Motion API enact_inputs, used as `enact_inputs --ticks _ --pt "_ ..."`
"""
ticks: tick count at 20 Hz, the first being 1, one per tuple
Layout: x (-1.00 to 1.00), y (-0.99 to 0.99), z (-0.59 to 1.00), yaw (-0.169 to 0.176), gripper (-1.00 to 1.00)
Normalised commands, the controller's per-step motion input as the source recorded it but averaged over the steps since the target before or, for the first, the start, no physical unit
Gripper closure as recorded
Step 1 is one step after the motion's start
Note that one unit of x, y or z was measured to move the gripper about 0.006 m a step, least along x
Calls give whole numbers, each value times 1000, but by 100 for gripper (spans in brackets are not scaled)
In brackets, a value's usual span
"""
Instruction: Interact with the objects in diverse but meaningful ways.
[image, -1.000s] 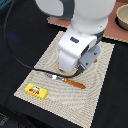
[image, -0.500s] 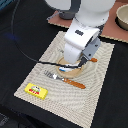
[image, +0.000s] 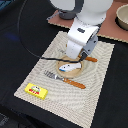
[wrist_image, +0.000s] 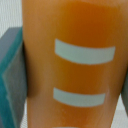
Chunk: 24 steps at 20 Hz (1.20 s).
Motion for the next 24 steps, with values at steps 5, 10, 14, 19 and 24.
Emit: enact_inputs --ticks 5,10,14,19,24 --pt "-558 685 -257 51 100" --pt "-451 724 -191 61 100" --pt "-382 596 -265 63 100" --pt "-363 303 -333 77 100" --pt "-308 8 -99 48 100"
